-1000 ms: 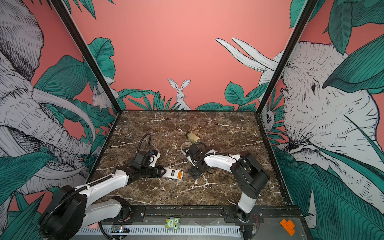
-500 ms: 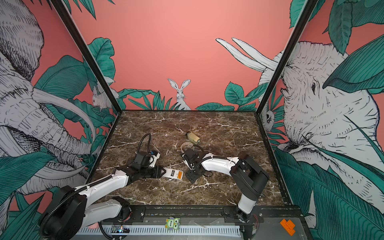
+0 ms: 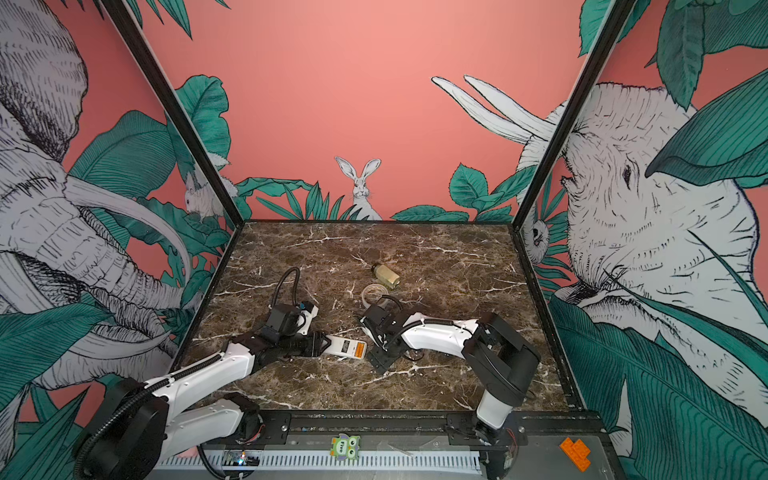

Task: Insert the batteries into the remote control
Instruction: 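Lower the open right gripper around the white battery cover on the table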

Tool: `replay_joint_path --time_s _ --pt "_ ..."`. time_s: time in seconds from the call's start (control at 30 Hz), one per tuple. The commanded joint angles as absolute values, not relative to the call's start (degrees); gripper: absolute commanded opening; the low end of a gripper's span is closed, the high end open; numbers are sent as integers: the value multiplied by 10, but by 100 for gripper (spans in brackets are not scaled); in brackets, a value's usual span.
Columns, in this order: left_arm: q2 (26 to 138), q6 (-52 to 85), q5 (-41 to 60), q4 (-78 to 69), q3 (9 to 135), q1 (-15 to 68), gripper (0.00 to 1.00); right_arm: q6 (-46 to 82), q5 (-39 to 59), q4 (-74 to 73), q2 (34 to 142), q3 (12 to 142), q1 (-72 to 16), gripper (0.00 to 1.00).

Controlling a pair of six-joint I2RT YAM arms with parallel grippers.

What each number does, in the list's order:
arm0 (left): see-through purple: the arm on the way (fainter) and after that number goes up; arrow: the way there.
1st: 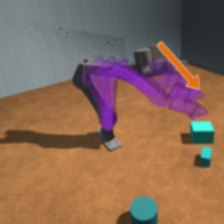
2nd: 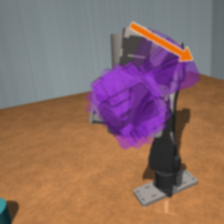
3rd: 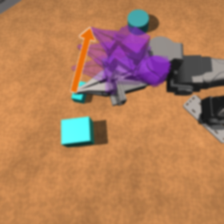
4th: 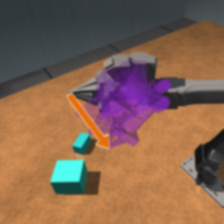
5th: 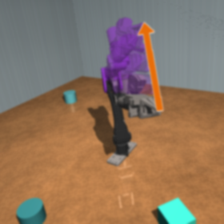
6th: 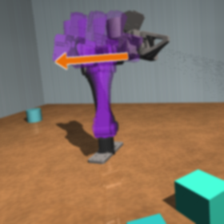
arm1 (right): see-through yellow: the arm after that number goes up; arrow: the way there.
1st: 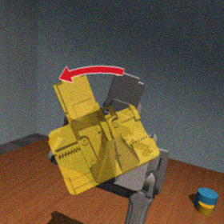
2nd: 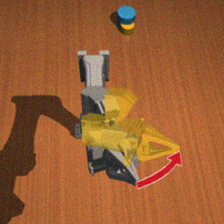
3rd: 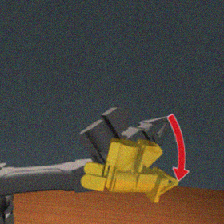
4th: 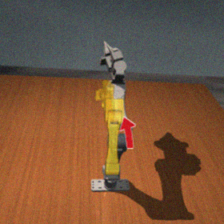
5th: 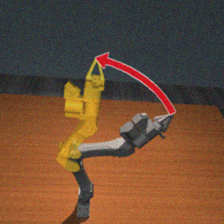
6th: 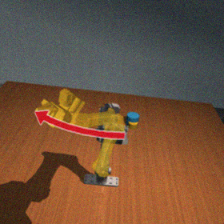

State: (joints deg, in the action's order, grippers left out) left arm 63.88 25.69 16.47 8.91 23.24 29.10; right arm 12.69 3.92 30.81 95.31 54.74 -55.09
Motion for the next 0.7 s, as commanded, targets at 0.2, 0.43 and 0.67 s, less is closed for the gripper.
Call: replay_joint_path --time_s 0.2,0.43,0.67 --pt "626 259 156 99 234 291 54 -21 5 367 921 588 -552 87" --pt "631 258 147 106 242 291 54 -152 15 300 922 583 -551 89" --pt "644 253 152 97 239 291 54 -214 55 270 903 581 -530 89"
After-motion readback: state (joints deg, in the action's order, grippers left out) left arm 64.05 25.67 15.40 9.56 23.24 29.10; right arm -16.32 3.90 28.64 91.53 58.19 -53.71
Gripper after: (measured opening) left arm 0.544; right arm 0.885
